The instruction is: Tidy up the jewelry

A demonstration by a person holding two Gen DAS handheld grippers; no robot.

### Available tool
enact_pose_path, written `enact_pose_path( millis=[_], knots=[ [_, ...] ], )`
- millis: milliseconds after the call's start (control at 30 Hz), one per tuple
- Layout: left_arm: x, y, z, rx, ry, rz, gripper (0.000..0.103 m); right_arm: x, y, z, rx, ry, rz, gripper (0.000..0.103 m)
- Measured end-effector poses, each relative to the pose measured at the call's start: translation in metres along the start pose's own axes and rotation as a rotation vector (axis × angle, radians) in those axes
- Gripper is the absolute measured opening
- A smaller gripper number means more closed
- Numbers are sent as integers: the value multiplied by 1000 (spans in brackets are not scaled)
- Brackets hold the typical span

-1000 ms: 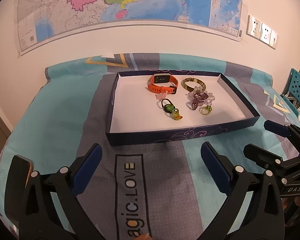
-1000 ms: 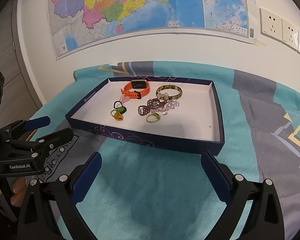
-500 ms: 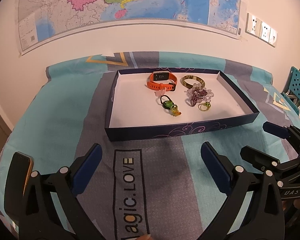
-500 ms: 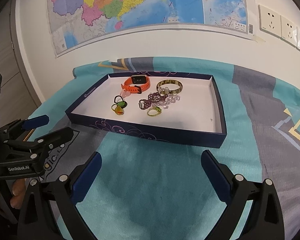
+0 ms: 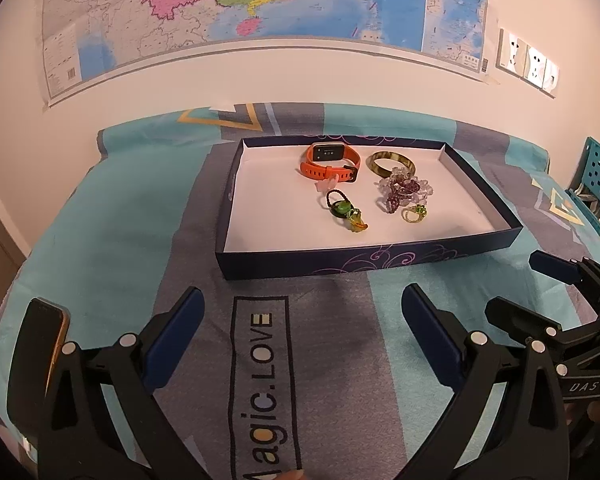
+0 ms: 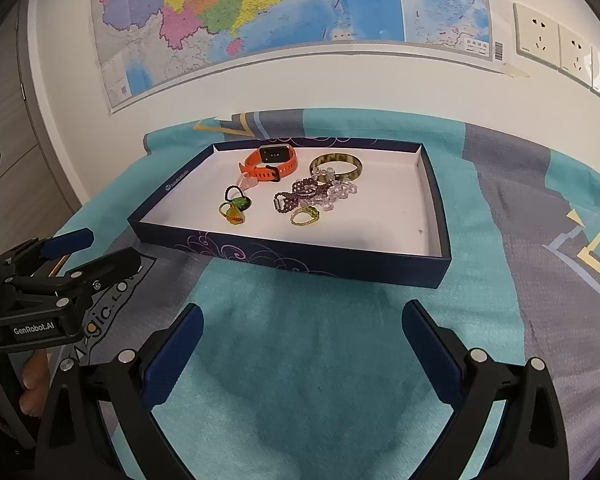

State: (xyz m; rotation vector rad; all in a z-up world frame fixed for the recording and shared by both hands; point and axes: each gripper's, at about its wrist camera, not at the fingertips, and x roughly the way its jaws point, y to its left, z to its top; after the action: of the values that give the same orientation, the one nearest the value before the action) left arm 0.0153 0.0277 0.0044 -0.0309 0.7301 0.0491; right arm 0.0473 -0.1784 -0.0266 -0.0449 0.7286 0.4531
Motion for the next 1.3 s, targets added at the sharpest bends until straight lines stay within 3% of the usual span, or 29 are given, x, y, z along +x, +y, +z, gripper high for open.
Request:
enact_pose_path(
  millis=[1300],
  knots=[
    [9,-8,-5,21,28,-5,97,4,-2,-1,9,20,0,96]
  ],
)
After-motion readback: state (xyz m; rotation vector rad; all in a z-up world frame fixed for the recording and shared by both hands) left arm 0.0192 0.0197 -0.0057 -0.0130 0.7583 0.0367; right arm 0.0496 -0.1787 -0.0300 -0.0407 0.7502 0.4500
